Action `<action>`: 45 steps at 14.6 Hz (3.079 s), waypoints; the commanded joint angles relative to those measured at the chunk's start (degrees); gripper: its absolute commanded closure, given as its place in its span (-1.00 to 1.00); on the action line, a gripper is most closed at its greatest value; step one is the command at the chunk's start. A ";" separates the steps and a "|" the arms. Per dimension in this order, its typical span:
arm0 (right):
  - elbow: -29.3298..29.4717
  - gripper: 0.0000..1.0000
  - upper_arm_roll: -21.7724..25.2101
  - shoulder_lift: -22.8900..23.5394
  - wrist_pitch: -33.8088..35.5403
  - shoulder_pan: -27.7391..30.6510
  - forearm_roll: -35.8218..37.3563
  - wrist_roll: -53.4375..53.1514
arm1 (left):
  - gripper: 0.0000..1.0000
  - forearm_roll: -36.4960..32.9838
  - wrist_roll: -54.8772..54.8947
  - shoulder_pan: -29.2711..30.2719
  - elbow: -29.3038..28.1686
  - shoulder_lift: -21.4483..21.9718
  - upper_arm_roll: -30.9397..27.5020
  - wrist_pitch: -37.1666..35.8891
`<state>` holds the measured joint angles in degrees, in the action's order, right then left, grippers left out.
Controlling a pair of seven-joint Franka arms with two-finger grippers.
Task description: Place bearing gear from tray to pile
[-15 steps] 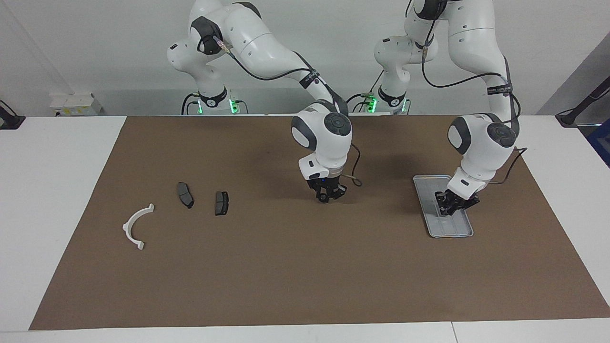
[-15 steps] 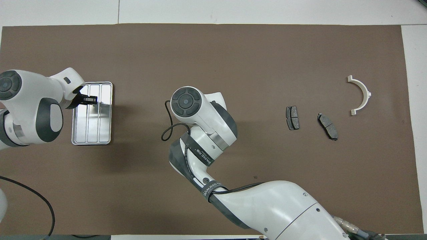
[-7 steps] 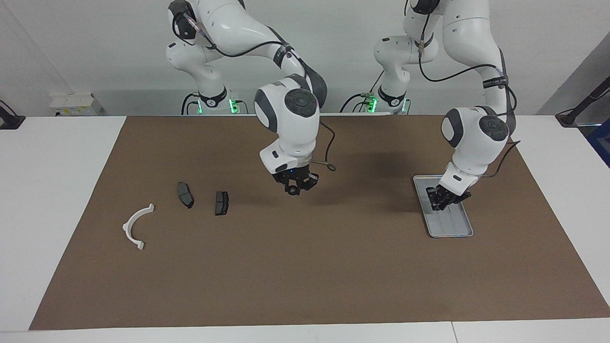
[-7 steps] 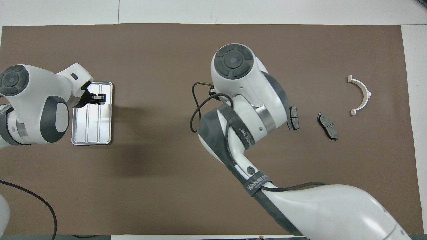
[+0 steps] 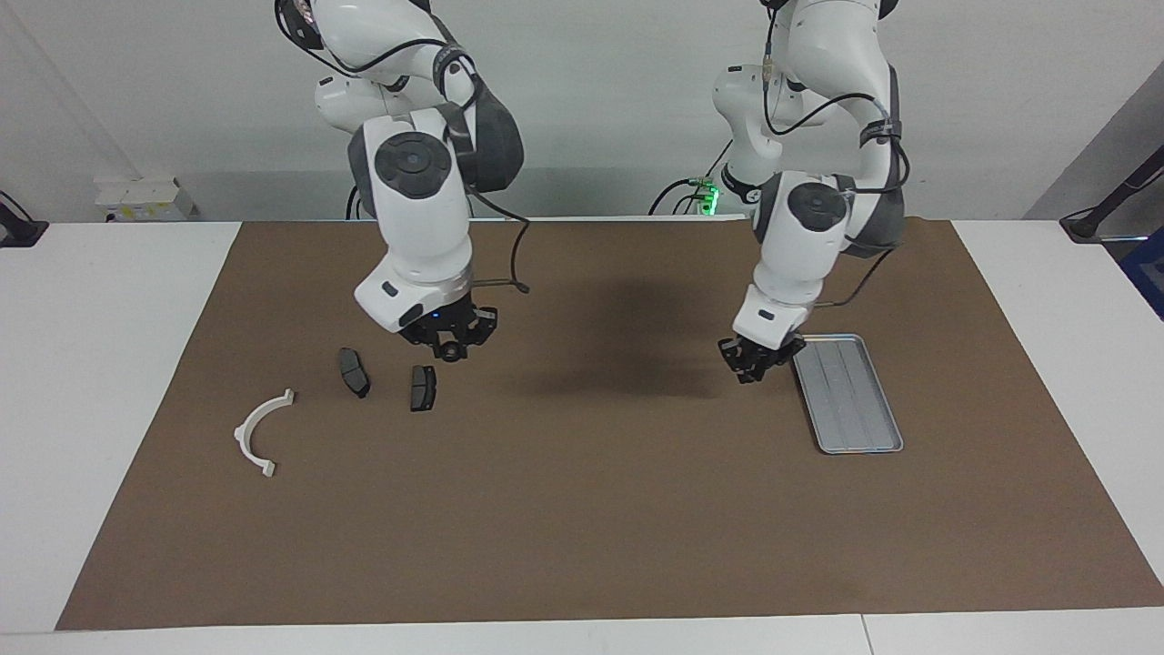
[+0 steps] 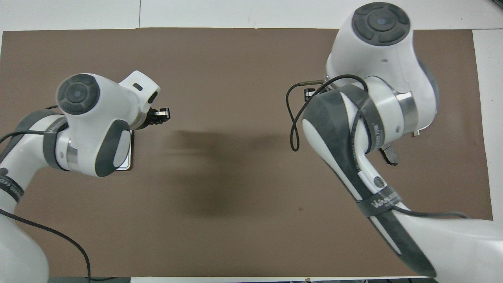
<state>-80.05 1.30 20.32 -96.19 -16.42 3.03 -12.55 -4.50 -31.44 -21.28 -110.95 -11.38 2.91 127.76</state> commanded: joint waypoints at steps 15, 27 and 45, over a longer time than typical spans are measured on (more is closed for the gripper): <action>-21.81 1.00 -0.68 -0.73 -28.26 17.21 -0.74 28.37 | 0.74 -5.78 -25.60 -17.83 2.93 -9.98 -1.24 5.04; -23.92 1.00 -0.77 3.76 -33.62 21.34 -0.83 30.74 | 0.74 -6.23 -26.48 -17.83 0.30 -10.07 -1.16 9.70; -23.93 -0.19 -0.77 6.05 -36.62 21.34 -0.83 30.48 | -1.00 -6.32 -14.91 -10.11 6.18 0.63 -1.42 -5.66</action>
<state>-103.49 1.16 26.60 -131.77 4.14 3.02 16.26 -9.77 -50.54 -34.59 -104.32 -16.91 1.21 127.15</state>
